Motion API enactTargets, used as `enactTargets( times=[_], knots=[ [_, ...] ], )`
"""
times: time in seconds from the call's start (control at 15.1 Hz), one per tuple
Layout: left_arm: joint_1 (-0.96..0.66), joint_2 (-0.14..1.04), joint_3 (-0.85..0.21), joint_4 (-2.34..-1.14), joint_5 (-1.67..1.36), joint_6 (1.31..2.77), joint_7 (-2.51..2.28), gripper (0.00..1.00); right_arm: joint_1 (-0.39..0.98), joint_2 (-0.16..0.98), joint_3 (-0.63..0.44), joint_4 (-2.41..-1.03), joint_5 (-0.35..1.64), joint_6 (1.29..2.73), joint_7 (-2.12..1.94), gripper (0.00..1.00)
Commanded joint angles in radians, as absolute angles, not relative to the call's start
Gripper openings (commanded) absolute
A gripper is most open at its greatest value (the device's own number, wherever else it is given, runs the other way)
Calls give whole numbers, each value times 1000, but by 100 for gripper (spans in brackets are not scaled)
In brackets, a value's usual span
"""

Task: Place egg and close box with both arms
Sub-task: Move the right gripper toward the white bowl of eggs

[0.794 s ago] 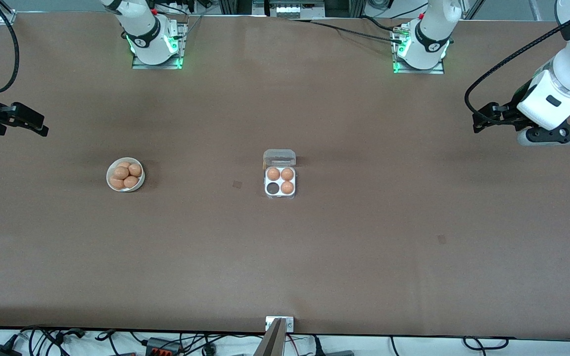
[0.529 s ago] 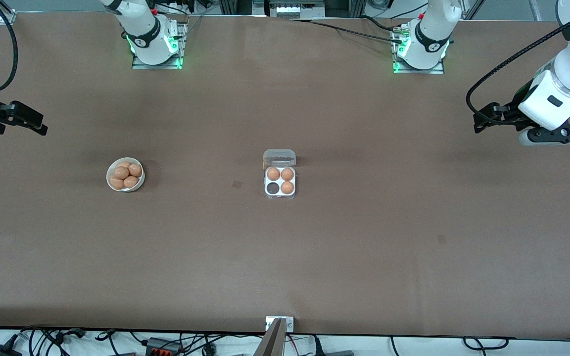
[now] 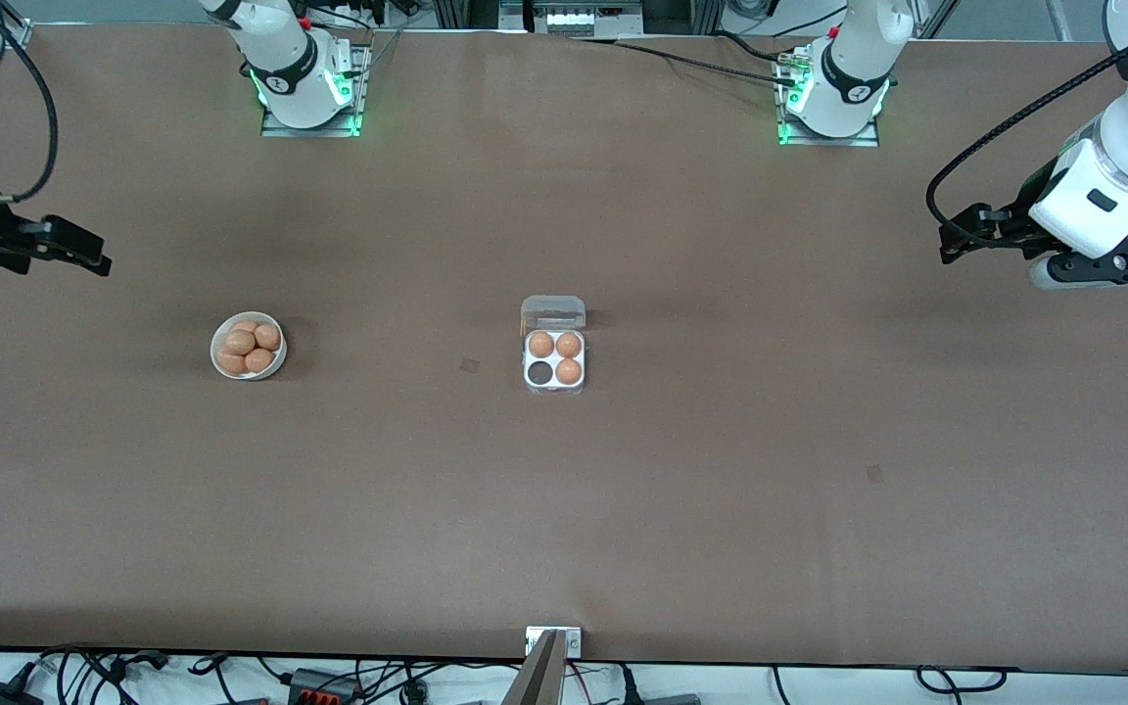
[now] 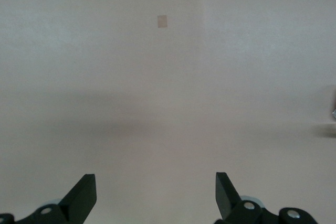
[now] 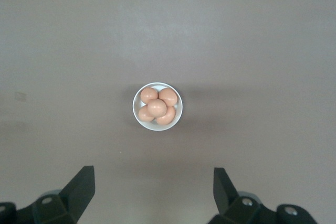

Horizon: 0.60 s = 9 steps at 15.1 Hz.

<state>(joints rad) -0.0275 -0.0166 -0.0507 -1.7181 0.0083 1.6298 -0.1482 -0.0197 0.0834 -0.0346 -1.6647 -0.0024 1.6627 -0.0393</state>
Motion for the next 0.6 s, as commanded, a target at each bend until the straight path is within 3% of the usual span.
enactTargets(
  times=[0.0, 0.53],
  knots=[
    [-23, -31, -57, -1715, 35, 1624, -156, 100, -29, 165, -20, -1663, -12, 1664, -43, 100],
    [-25, -25, -57, -1687, 25, 1624, -144, 100, 40, 380, -23, -1664, -14, 1747, -26, 100]
  ],
)
